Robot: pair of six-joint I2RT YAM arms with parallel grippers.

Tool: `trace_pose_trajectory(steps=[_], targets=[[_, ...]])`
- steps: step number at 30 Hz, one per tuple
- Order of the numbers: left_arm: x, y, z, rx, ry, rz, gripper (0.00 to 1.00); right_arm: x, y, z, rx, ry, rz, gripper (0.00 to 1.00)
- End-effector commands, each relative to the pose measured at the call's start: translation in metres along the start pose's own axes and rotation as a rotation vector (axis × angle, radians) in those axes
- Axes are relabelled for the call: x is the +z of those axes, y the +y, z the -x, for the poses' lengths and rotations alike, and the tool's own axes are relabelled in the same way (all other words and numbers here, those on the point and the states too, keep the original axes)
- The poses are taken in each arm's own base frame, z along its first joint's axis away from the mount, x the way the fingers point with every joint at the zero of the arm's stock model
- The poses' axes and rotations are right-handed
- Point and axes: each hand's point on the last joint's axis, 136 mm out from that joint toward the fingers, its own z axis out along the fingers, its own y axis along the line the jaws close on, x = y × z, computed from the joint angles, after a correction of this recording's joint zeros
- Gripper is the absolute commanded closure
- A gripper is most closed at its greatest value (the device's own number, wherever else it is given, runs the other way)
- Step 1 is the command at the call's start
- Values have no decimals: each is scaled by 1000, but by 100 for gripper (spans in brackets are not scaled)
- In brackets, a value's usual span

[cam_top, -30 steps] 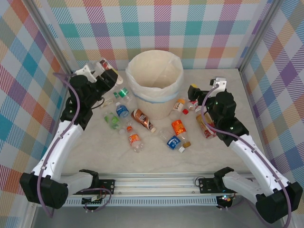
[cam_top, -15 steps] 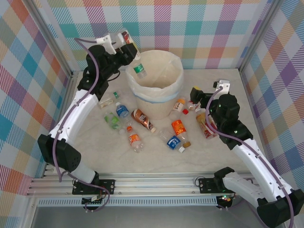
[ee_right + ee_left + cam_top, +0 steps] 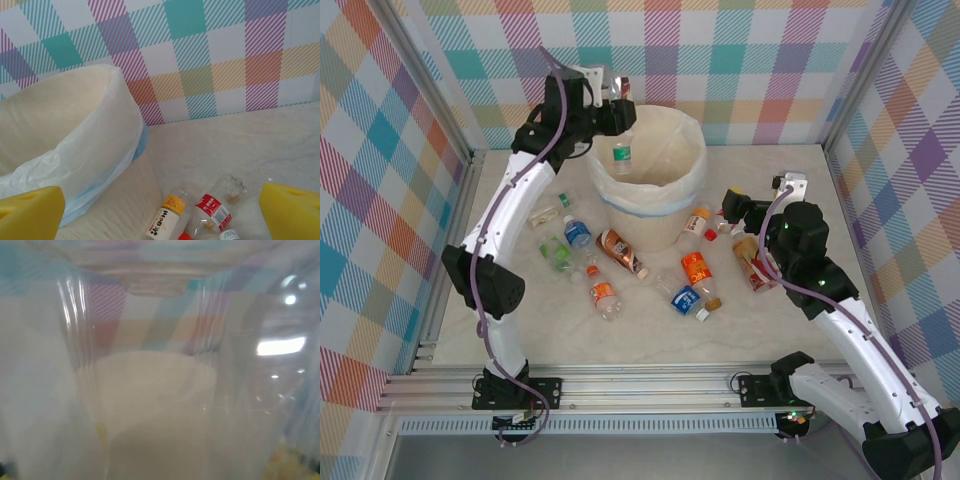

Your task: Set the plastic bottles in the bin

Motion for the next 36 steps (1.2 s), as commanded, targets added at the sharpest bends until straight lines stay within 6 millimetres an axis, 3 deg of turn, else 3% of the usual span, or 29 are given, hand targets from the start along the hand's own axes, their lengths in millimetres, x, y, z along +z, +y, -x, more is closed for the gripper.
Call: trace_pose_trajectory(steps=[1,13,16,20,29,31,36], targets=[[5,2,-32,64,124,58,54,-4,1,11,21,-22,4,0],[23,-3,-49,33,173,24,33,-2,-11,2,-1,-8,-57,0],[21,-14,-49,28,180,-37,21,3,-16,-9,-11,17,-84,0],[13,-30,-43,12,171,-109,16,10,-29,-31,-1,65,-147,0],[-34,-65,-18,-12,81,-253,7,15,-41,-84,-61,263,-167,0],[-52,-72,-10,-9,19,-282,0,12,-49,-103,-62,349,-192,0],[-99,-72,12,-4,-181,-264,0,9,-63,-145,-22,523,-176,0]])
